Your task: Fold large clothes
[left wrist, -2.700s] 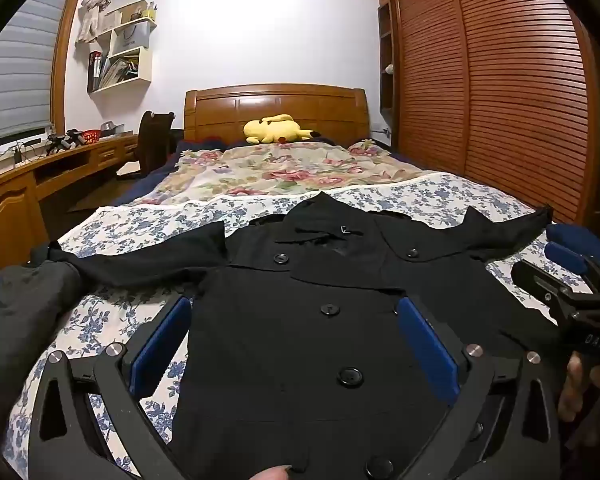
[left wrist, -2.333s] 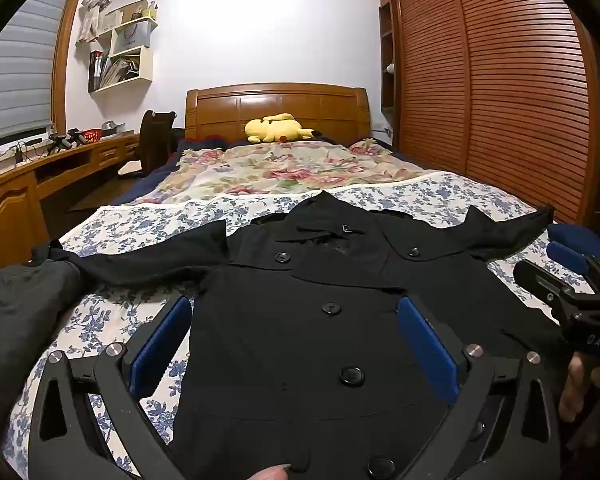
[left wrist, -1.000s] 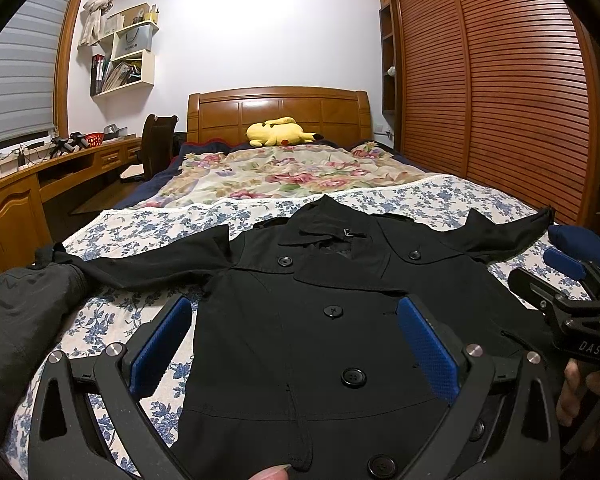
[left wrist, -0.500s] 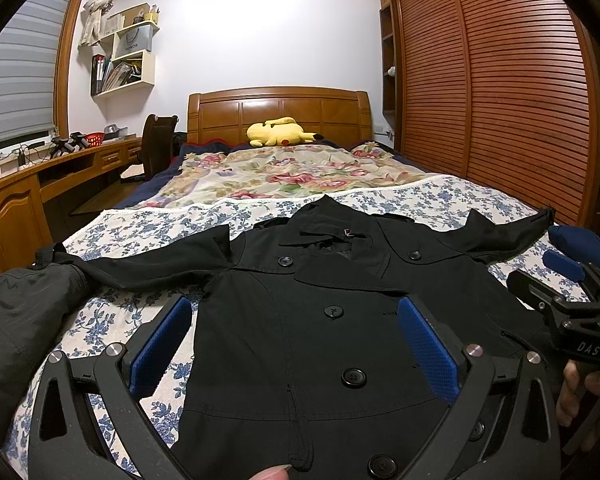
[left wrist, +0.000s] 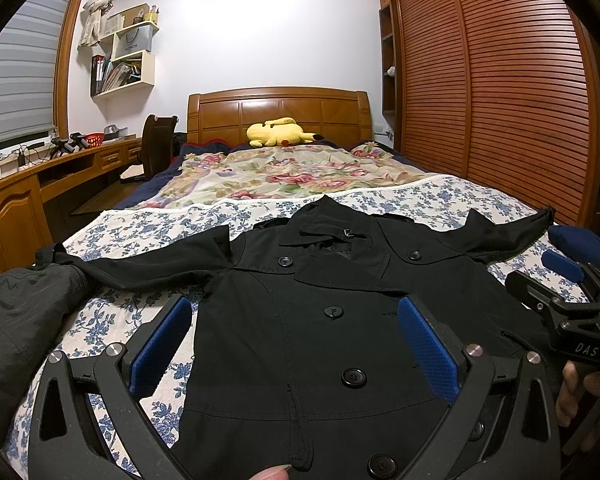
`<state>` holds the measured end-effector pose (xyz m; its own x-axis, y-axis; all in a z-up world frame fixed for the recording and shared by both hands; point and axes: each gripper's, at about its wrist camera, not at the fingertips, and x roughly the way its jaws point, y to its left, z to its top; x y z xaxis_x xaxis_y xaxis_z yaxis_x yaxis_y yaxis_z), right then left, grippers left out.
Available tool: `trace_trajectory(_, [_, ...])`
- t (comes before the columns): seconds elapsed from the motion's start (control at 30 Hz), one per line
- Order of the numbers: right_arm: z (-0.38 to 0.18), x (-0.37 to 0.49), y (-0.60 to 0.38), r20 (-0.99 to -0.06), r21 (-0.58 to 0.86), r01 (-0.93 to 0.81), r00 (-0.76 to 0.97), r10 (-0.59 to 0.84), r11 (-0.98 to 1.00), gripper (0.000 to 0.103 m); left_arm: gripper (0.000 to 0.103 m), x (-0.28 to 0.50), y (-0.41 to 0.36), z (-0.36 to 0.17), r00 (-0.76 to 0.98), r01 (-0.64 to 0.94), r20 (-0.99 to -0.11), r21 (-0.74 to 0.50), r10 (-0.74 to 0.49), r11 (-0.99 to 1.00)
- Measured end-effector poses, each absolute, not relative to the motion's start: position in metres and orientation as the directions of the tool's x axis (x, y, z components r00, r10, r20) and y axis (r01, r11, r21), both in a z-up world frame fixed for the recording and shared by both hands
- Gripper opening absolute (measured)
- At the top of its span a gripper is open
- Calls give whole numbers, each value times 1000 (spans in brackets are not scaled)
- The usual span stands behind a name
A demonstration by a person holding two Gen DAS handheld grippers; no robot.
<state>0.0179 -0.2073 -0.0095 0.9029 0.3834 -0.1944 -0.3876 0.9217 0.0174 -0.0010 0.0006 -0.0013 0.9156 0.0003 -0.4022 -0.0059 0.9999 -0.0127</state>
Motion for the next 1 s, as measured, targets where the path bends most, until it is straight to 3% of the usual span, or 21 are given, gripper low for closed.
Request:
trace_trajectory(0.53, [-10,18,-206,-200,16,-392,900,387,920,103,103,-1,0,-1,915,-5,-403,-13,-1,1000])
trace_trajectory(1.0, [-5,35,-177,-302,8,-492,829,471,870,103,103,-14,51,19,892,-52,-452,-47,25,998])
